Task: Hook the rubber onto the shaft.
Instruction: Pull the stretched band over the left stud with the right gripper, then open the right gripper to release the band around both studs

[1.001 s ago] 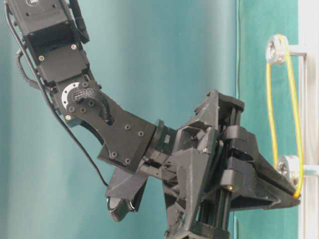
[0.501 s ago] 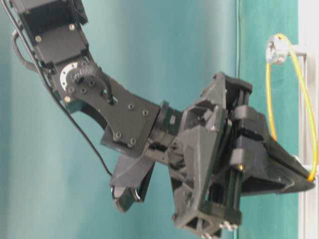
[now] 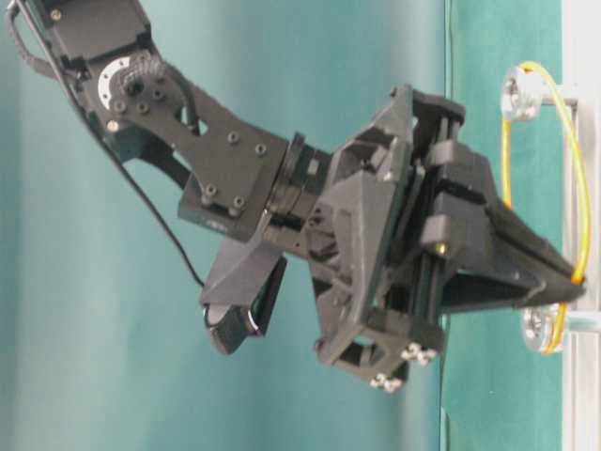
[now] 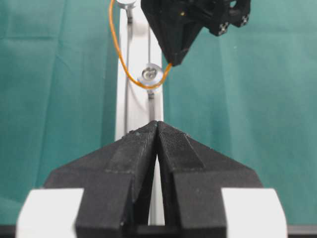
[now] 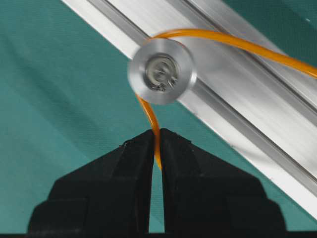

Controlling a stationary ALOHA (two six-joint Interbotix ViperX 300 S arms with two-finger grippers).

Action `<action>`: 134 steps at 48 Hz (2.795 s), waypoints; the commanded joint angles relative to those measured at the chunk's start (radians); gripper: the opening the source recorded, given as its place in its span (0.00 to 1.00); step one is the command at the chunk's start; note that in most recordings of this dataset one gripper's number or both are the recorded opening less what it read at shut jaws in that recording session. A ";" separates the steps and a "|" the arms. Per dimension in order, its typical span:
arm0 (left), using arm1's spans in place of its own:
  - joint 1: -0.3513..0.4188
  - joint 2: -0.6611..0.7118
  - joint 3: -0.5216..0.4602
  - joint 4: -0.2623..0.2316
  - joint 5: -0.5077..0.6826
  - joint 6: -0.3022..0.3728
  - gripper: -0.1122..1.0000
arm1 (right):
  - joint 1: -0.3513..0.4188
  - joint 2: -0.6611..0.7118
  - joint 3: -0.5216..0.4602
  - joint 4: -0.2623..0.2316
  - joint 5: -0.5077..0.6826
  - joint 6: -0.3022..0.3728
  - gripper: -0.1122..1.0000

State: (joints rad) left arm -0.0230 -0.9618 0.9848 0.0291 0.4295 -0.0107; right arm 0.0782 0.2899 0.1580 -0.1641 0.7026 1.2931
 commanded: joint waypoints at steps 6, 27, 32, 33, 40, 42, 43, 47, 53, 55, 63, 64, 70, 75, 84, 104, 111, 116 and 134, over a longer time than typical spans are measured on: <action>-0.003 0.008 -0.034 0.003 -0.006 0.000 0.10 | -0.002 -0.071 0.023 0.000 -0.002 0.003 0.16; -0.003 0.008 -0.034 0.003 -0.006 0.002 0.10 | -0.002 -0.109 0.075 -0.002 -0.003 -0.006 0.16; -0.003 0.008 -0.034 0.002 -0.006 0.002 0.10 | 0.000 -0.109 0.075 -0.002 -0.003 -0.006 0.16; -0.003 0.008 -0.034 0.002 -0.006 0.002 0.10 | -0.002 -0.109 0.075 -0.003 -0.003 -0.006 0.16; -0.003 0.006 -0.034 0.003 -0.006 0.002 0.10 | -0.002 -0.109 0.075 -0.003 -0.003 -0.008 0.16; -0.003 0.008 -0.034 0.002 -0.006 0.002 0.10 | 0.000 -0.109 0.075 -0.003 -0.003 -0.008 0.16; -0.003 0.008 -0.034 0.002 -0.006 0.000 0.10 | -0.002 -0.109 0.075 -0.003 -0.003 -0.008 0.16; -0.003 0.008 -0.034 0.002 -0.006 0.000 0.10 | 0.000 -0.109 0.075 -0.003 -0.003 -0.008 0.16; -0.003 0.008 -0.034 0.002 -0.006 0.002 0.10 | 0.000 -0.109 0.075 -0.003 -0.003 -0.008 0.17; -0.003 0.008 -0.034 0.003 -0.006 0.002 0.10 | 0.000 -0.109 0.075 -0.003 -0.003 -0.009 0.17; -0.003 0.006 -0.034 0.002 -0.006 0.002 0.10 | 0.000 -0.109 0.075 -0.005 -0.002 -0.008 0.32; -0.003 0.008 -0.034 0.003 -0.006 0.002 0.10 | 0.000 -0.109 0.075 -0.005 -0.002 -0.008 0.37; -0.003 0.006 -0.034 0.002 -0.006 0.002 0.10 | 0.000 -0.109 0.075 -0.005 -0.002 -0.009 0.70; -0.003 0.008 -0.034 0.003 -0.006 0.002 0.10 | 0.000 -0.109 0.075 -0.009 -0.002 -0.011 0.93; -0.003 0.006 -0.035 0.003 -0.006 0.000 0.10 | 0.002 -0.109 0.075 -0.015 -0.002 -0.011 0.96; -0.003 0.006 -0.034 0.002 -0.006 0.002 0.10 | 0.003 -0.112 0.074 -0.015 -0.002 -0.011 0.95; -0.003 0.005 -0.034 0.002 -0.006 0.002 0.10 | 0.003 -0.135 0.072 -0.015 -0.002 -0.012 0.95; -0.003 0.005 -0.034 0.002 -0.006 0.002 0.10 | 0.003 -0.164 0.072 -0.015 -0.002 -0.025 0.95; -0.003 0.002 -0.035 0.002 -0.006 0.002 0.10 | 0.002 -0.301 0.066 -0.014 0.104 -0.104 0.95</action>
State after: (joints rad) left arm -0.0230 -0.9633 0.9833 0.0307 0.4295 -0.0107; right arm 0.0782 0.0445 0.2424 -0.1749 0.7869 1.1934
